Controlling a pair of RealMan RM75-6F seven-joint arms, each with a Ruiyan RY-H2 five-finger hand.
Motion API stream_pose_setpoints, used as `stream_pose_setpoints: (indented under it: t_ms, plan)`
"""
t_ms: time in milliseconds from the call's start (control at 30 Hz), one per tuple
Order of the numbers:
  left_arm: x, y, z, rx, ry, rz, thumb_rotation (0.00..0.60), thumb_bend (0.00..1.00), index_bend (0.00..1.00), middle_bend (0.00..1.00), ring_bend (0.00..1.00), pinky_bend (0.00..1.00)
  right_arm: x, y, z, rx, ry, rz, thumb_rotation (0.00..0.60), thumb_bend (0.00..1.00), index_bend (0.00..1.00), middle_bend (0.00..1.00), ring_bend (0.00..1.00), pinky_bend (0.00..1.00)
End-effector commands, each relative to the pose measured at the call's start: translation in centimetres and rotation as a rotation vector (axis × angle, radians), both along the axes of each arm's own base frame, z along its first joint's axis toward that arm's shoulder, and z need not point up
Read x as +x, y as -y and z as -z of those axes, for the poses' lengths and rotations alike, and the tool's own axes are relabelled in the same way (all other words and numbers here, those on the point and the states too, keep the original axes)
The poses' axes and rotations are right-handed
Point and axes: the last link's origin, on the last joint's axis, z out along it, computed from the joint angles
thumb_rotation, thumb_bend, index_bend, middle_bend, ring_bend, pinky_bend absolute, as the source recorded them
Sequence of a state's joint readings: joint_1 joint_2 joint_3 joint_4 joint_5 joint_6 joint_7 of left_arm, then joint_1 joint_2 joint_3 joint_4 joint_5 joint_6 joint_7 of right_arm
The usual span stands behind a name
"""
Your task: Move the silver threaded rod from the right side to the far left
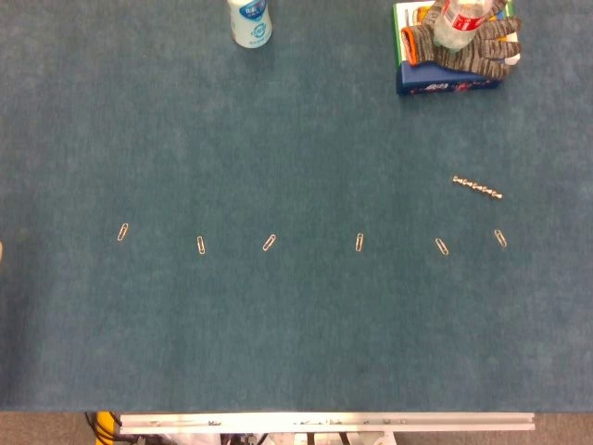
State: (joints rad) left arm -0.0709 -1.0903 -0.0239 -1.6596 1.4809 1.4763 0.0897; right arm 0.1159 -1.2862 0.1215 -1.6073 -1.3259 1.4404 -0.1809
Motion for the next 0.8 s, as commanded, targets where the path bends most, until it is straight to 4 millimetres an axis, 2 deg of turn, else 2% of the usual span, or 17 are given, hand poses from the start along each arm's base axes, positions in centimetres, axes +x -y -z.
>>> stream_pose_setpoints:
  t_ms: [33, 233, 367, 600, 800]
  plan:
    - [0.0, 0.1, -0.1, -0.002, 0.005, 0.000, 0.600, 0.45, 0.49, 0.43, 0.27, 0.25, 0.2, 0.9, 1.2, 0.000, -0.018, 0.020, 0.600, 0.46, 0.45, 0.16, 0.00, 0.10]
    - [0.2, 0.3, -0.3, -0.004, 0.015, 0.003, 0.600, 0.45, 0.49, 0.43, 0.27, 0.25, 0.7, 2.1, 3.1, 0.010, -0.057, 0.002, 0.600, 0.34, 0.43, 0.11, 0.00, 0.08]
    - [0.2, 0.4, -0.4, -0.005, 0.018, 0.005, 0.600, 0.45, 0.49, 0.43, 0.27, 0.25, 1.4, 2.8, 4.3, 0.028, -0.074, -0.022, 0.600, 0.29, 0.32, 0.07, 0.00, 0.08]
    - [0.3, 0.5, -0.3, -0.013, 0.020, 0.007, 0.600, 0.45, 0.49, 0.43, 0.27, 0.25, 2.2, 3.5, 6.3, 0.066, -0.109, -0.027, 0.600, 0.25, 0.25, 0.06, 0.00, 0.07]
    - [0.3, 0.5, -0.4, -0.016, 0.022, 0.004, 0.600, 0.45, 0.49, 0.43, 0.27, 0.25, 2.6, 4.2, 8.1, 0.110, -0.124, -0.025, 0.600, 0.24, 0.23, 0.05, 0.00, 0.06]
